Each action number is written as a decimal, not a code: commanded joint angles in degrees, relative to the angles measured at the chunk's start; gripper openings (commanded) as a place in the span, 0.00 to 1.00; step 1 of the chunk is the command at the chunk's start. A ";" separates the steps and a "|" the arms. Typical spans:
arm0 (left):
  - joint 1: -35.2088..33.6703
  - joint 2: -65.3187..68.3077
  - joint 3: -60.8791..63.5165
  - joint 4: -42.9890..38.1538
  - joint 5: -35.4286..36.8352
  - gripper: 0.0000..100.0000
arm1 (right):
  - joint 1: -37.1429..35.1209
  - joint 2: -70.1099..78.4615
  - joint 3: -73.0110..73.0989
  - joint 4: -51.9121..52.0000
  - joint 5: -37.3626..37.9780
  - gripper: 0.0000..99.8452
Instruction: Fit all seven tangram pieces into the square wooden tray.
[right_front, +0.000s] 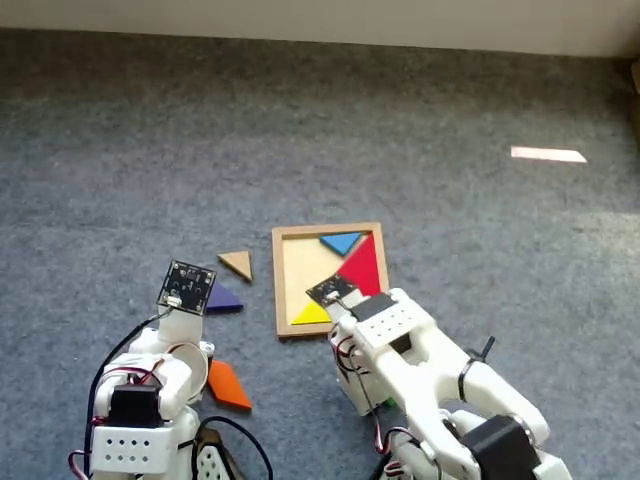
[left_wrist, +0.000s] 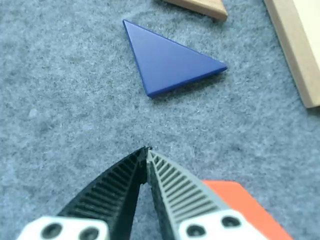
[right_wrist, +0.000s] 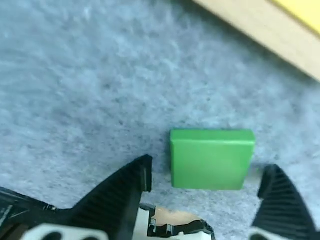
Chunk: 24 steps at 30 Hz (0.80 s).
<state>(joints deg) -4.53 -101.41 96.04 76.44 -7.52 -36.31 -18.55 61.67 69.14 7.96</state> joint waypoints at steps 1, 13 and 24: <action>-0.84 -2.59 1.19 0.70 -0.18 0.01 | -0.48 1.45 -0.66 -0.84 -0.26 0.21; -0.84 -2.59 1.19 0.70 -0.18 0.01 | 15.69 1.45 -0.75 0.22 18.37 0.03; -0.84 -2.59 1.19 0.70 -0.18 0.01 | 16.75 -17.71 -16.31 18.86 21.01 0.03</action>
<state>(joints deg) -4.53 -101.41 96.04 76.44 -7.52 -20.31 -28.40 51.30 85.32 28.26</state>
